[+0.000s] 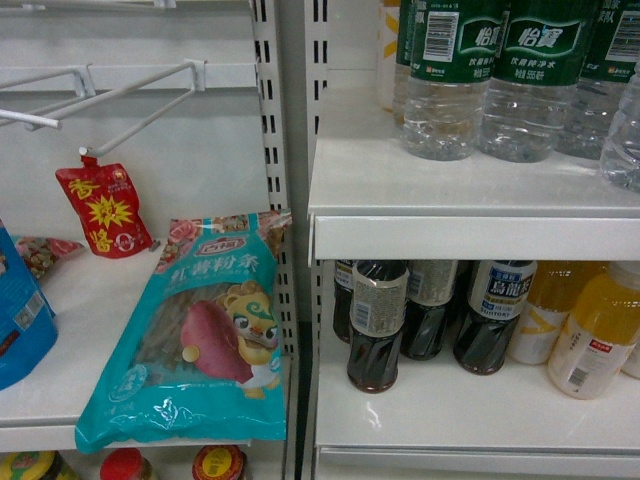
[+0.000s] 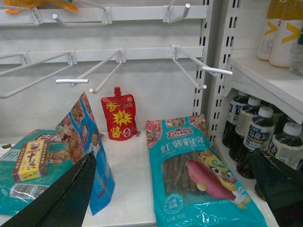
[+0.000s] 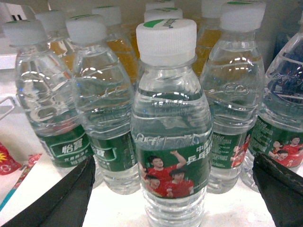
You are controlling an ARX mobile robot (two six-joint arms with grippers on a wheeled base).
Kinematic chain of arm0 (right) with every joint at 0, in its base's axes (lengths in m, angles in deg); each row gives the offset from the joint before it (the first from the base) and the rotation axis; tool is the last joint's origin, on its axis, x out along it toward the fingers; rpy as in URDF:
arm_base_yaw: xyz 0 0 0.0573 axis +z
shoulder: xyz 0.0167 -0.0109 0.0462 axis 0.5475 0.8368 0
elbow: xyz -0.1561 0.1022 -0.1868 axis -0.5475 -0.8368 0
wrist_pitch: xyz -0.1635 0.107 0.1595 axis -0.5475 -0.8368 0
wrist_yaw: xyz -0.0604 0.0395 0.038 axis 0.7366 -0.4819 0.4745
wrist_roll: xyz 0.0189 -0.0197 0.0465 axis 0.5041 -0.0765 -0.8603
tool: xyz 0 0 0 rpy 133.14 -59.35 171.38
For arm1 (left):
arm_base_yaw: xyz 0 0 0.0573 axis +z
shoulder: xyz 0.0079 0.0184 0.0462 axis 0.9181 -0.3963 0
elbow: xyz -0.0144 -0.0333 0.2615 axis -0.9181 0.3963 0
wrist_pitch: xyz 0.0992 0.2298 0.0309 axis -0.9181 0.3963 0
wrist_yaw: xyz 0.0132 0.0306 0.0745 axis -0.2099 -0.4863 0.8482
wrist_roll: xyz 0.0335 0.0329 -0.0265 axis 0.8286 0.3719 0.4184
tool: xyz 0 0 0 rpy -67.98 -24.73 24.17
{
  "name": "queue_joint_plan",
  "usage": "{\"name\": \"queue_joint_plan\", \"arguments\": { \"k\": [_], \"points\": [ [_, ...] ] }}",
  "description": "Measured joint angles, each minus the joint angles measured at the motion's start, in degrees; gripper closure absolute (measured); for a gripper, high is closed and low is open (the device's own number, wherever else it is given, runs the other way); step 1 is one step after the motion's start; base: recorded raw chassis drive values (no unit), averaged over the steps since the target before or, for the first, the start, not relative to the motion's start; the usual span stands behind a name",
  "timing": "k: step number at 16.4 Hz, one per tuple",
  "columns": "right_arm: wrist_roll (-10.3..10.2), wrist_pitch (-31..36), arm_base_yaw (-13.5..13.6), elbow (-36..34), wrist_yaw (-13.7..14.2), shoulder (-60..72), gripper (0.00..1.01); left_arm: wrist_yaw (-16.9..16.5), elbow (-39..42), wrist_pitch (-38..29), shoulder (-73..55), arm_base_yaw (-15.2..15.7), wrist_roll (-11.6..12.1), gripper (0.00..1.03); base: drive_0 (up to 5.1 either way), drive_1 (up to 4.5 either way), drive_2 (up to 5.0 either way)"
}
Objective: Move water from second to third shelf
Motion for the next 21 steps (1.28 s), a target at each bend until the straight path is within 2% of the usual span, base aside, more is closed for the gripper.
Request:
{"name": "queue_joint_plan", "arguments": {
  "k": [2, 6, 8, 9, 10, 13, 16, 21],
  "points": [
    [0.0, -1.8, -0.1, -2.8, -1.7, -4.7, 0.03, 0.0, 0.0, 0.0, 0.0, 0.0, 0.0, 0.05, 0.0, 0.00, 0.0],
    [0.0, -4.2, -0.1, -5.3, -2.5, -11.1, 0.03, 0.0, 0.0, 0.0, 0.0, 0.0, 0.0, 0.05, 0.0, 0.00, 0.0],
    [0.2, -7.5, -1.7, -7.9, -4.3, -17.5, 0.03, 0.0, 0.0, 0.0, 0.0, 0.0, 0.0, 0.05, 0.0, 0.00, 0.0],
    [0.7, -5.9, -2.8, -10.2, -3.3, -20.4, 0.06, 0.0, 0.0, 0.0, 0.0, 0.0, 0.0, 0.05, 0.0, 0.00, 0.0],
    [2.4, -3.4, -3.1, -14.6, 0.9, -25.0, 0.19, 0.0, 0.0, 0.0, 0.0, 0.0, 0.0, 0.05, 0.0, 0.00, 0.0],
    [3.9, -2.8, -3.3, -29.9, 1.5, -40.3, 0.60, 0.0, 0.0, 0.0, 0.0, 0.0, 0.0, 0.05, 0.0, 0.00, 0.0],
    [4.1, -2.5, -3.3, -35.8, 1.5, -44.6, 0.99, 0.0, 0.0, 0.0, 0.0, 0.0, 0.0, 0.05, 0.0, 0.00, 0.0],
    [4.3, -3.8, -3.3, -40.5, 1.5, -51.0, 0.99, 0.0, 0.0, 0.0, 0.0, 0.0, 0.0, 0.05, 0.0, 0.00, 0.0]
  ]
}}
